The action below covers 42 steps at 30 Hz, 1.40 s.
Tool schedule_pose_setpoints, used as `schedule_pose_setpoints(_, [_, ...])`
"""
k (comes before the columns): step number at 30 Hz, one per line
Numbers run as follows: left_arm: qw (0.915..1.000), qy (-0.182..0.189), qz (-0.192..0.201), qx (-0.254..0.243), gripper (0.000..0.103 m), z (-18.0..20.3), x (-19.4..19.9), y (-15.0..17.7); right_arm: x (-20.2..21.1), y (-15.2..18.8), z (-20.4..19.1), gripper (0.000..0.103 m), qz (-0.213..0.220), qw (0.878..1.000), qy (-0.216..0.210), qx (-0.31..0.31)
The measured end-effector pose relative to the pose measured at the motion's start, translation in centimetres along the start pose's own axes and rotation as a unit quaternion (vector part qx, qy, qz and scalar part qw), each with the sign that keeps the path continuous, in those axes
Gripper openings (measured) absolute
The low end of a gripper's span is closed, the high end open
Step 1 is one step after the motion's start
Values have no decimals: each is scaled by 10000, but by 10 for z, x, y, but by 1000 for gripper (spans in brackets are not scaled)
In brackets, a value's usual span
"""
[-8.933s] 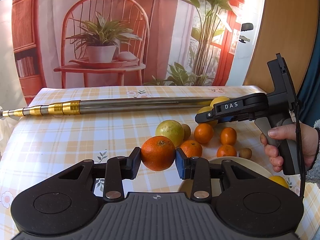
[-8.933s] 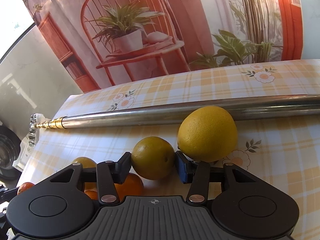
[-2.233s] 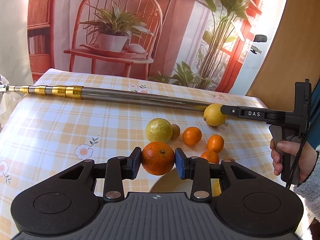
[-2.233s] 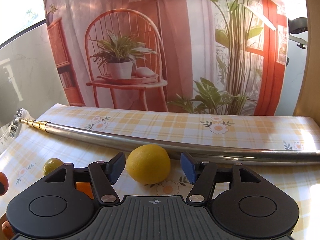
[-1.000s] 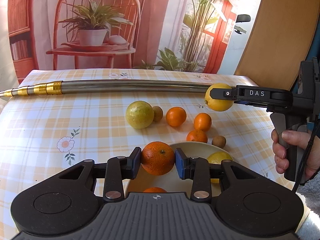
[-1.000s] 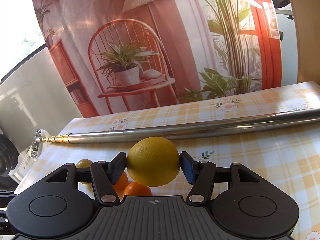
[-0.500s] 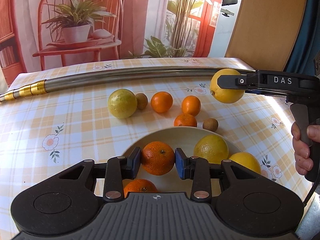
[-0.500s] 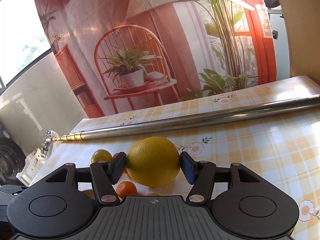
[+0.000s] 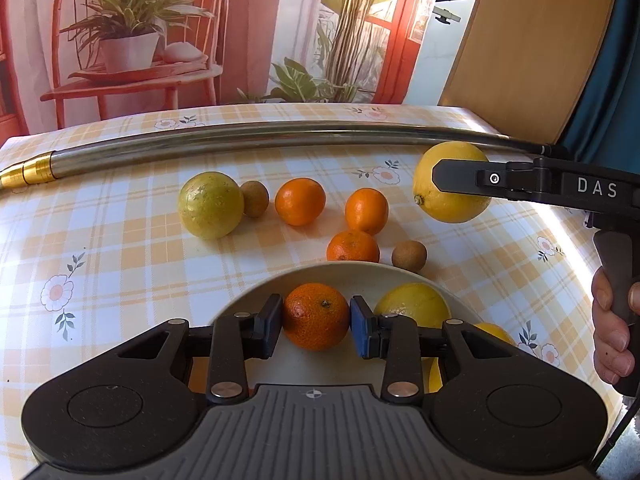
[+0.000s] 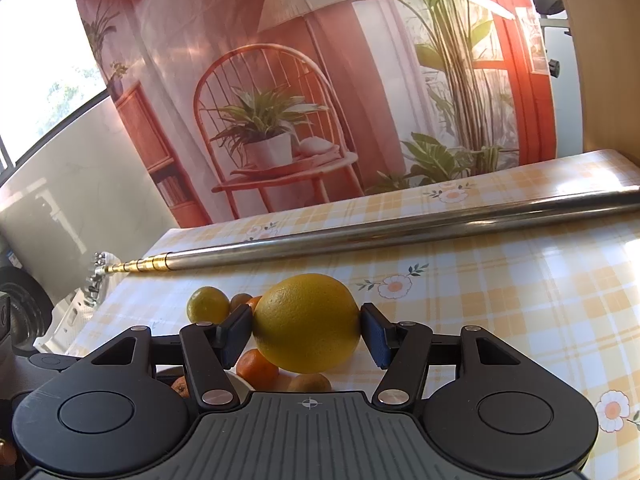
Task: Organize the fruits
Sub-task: 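Carry tangerine in left tool onto plate and open while right tool lifts lemon, then lower the lemon onto the plate and open the right tool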
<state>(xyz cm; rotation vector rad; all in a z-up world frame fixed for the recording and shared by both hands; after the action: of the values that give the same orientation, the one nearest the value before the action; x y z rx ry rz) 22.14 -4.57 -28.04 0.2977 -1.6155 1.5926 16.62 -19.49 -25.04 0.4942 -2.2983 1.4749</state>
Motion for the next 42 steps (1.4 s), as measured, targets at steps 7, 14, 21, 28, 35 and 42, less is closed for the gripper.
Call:
schedule_pose_setpoints(7, [9999, 111, -16, -38, 39, 5, -2, 1, 1, 4, -7, 55, -57, 10000, -15, 36])
schedule_pose_setpoints(14, [9994, 115, 126, 294, 40, -2, 16, -1, 7, 8, -15, 55, -135, 9998, -7, 116])
schedule_pose_setpoints(21, [9976, -269, 414, 493, 41, -22, 53, 2, 18, 12, -34, 55, -178, 9995, -72, 239])
schedule_pose_setpoints(28, [9921, -905, 635, 593, 49, -48, 90, -1, 23, 20, -65, 55, -318, 9981, -201, 483])
schedule_pose_setpoints(35, [9885, -1074, 886, 587, 50, -60, 119, 0, 16, 33, -97, 55, -605, 9944, -315, 805])
schedule_pose_setpoints(42, [9882, -962, 908, 771, 50, -67, 119, 12, 1, 44, -120, 55, -848, 9888, -231, 1208])
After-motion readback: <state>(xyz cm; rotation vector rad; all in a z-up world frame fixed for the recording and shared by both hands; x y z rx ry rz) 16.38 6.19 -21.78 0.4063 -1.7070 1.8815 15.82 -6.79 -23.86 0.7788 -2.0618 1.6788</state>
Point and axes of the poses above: each gripper's, at about its wrist camera, not at the fingertips, and x roughly against the way its jaws point, z to its right, y to its underside, the point moved 8 cm from there along -x, roughly the way its jaws point, and after that the axes turned 4 degrees about z, right-handed, at the moved point
